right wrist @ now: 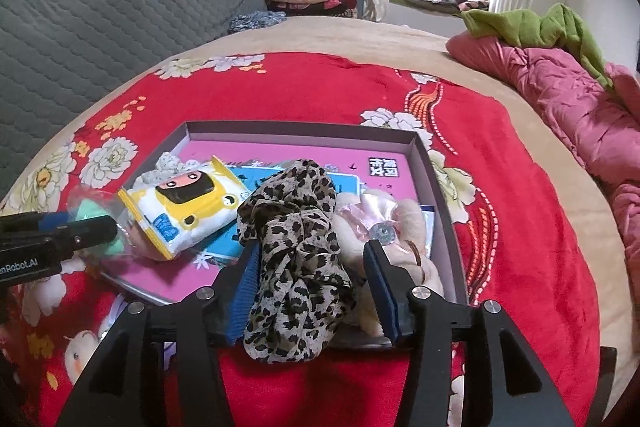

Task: Organize soft objects
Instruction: 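Lower the sponge bag with the left tool while the right tool lowers the scrunchie into the box, then open the right tool releasing the scrunchie while the left tool opens releasing the sponge bag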

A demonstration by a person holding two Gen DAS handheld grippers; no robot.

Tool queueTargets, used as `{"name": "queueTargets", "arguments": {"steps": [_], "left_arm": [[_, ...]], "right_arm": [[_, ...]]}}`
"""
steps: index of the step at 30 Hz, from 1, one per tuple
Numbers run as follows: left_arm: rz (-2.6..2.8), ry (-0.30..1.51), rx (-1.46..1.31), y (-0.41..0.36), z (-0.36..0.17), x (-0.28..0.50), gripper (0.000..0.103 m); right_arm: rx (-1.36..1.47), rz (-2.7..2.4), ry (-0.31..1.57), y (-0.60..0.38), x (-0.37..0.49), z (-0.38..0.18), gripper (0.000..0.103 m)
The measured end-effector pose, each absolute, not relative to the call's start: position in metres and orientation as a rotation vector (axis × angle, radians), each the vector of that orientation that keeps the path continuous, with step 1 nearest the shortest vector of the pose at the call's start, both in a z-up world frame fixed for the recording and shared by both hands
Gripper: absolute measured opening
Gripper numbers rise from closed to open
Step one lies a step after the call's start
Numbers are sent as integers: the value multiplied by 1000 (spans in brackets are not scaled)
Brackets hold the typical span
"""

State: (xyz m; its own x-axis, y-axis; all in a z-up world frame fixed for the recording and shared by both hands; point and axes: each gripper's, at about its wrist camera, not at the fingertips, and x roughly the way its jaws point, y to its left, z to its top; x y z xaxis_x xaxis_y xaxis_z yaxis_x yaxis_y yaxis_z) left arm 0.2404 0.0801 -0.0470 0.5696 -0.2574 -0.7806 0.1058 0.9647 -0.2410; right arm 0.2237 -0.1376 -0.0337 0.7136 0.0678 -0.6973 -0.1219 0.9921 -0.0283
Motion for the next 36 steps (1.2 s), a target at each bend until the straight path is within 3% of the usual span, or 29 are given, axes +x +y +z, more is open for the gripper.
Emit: {"name": "queueTargets", "arguments": {"steps": [11, 36], "left_arm": [[-244, 957, -164, 71, -49, 241, 51], [-252, 962, -219, 80, -51, 245, 52]], "right_arm": [[-94, 91, 737, -137, 220, -28, 70], [-56, 93, 676, -148, 202, -7, 73]]}}
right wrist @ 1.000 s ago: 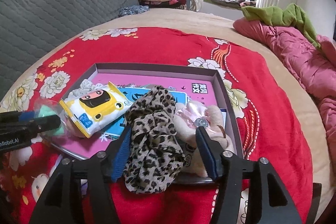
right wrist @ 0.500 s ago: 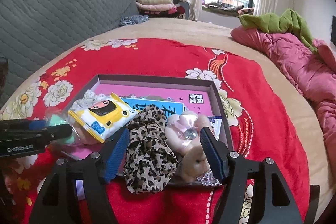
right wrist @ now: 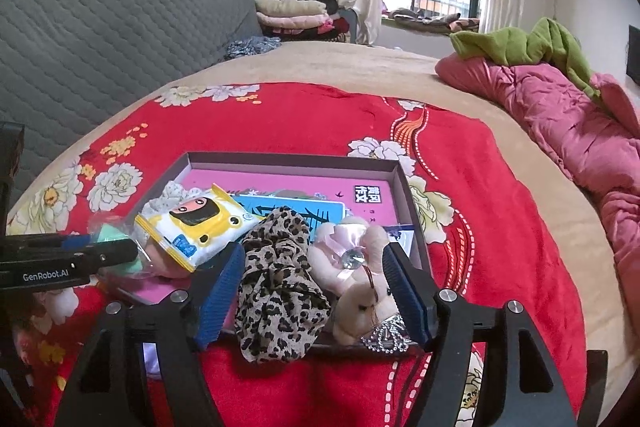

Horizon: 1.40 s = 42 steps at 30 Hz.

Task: Organize soft objects
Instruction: 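Open the right tool releasing the scrunchie while the left tool opens releasing the sponge bag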

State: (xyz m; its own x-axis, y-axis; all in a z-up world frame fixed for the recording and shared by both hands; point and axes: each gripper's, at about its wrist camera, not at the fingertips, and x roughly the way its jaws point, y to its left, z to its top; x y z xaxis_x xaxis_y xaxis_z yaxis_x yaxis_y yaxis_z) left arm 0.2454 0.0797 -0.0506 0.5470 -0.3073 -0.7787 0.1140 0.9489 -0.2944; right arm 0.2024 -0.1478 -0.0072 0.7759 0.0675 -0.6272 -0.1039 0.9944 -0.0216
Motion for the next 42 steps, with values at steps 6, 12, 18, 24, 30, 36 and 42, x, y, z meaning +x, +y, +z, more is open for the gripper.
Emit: {"name": "queueTargets", "arguments": {"steps": [6, 12, 18, 24, 30, 36, 42], "left_arm": [[-250, 963, -215, 81, -51, 246, 53], [-278, 982, -169, 73, -51, 243, 58], [-299, 976, -148, 73, -48, 238, 59], [-265, 963, -162, 83, -46, 237, 60], [-238, 973, -218, 90, -49, 243, 60], [-192, 940, -107, 80, -44, 240, 62], [-203, 933, -149, 88, -41, 240, 67]], "right_arm": [[-51, 95, 670, -148, 198, -6, 73], [-39, 101, 676, -149, 193, -7, 73], [-34, 96, 678, -151, 192, -8, 73], [-30, 89, 672, -154, 192, -6, 73], [-29, 91, 673, -155, 192, -5, 73], [-33, 96, 668, -153, 190, -3, 73], [-25, 95, 668, -154, 188, -3, 73]]}}
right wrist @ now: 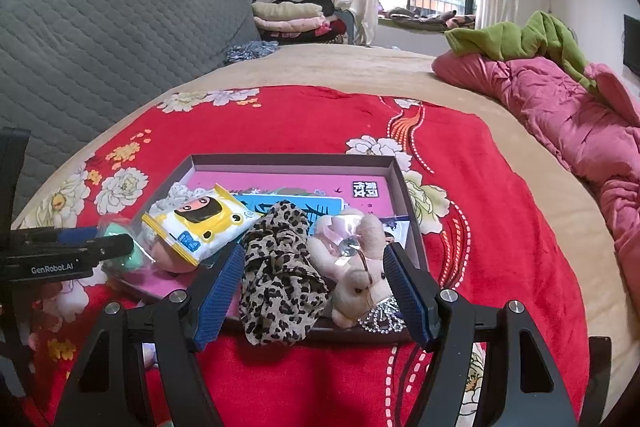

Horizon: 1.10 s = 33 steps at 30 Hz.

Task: Organize soft objects
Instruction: 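Open the right tool releasing the scrunchie while the left tool opens releasing the sponge bag, then withdraw both tools from the box toward the bunny plush and tissue packet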

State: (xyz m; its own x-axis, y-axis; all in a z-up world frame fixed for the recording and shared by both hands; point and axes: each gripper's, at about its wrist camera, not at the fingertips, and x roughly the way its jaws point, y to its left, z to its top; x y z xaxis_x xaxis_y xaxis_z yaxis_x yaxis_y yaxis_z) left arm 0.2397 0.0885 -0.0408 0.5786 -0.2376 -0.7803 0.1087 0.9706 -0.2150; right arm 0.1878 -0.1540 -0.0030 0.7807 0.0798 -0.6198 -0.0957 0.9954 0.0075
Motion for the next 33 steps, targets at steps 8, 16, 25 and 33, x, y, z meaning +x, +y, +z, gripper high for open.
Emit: {"name": "queueTargets", "arguments": {"steps": [8, 16, 25, 33], "left_arm": [[-254, 900, -232, 98, -29, 235, 67], [-271, 844, -222, 94, -17, 228, 67], [-272, 802, -194, 86, -8, 220, 67], [-272, 790, -185, 84, -5, 211, 68]], "right_arm": [[-29, 96, 661, -153, 185, 1, 73], [-33, 88, 659, -153, 184, 5, 73], [-33, 87, 669, -153, 181, 5, 74], [-43, 111, 663, -150, 173, 8, 74]]}}
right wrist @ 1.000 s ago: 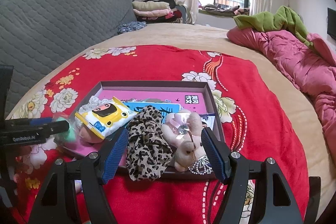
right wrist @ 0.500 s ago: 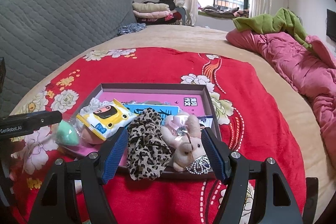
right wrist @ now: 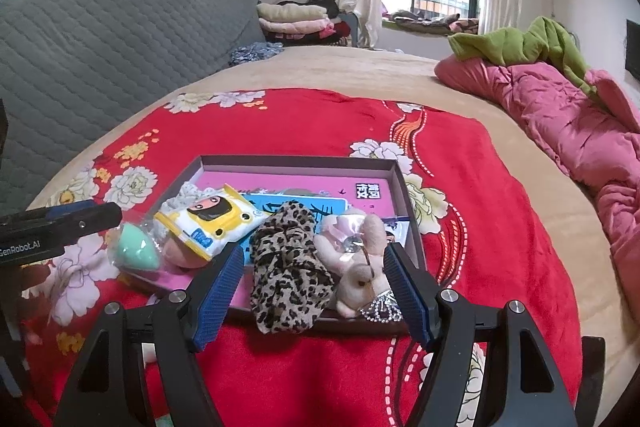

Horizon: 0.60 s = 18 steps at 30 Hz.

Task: Organize soft objects
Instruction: 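Withdraw both tools from the box toward the bunny plush and tissue packet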

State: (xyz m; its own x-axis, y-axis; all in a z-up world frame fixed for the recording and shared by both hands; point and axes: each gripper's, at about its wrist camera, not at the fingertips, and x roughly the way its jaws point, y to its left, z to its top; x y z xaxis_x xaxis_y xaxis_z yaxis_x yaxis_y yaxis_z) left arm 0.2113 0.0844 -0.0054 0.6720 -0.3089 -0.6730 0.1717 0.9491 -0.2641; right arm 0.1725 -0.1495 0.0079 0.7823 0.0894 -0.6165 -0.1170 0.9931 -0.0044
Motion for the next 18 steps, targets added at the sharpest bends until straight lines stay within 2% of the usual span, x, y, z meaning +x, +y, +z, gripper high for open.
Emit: {"name": "queueTargets", "arguments": {"steps": [18], "left_arm": [[-245, 824, -150, 60, -6, 172, 68]], "right_arm": [[-72, 159, 666, -151, 132, 19, 74]]}}
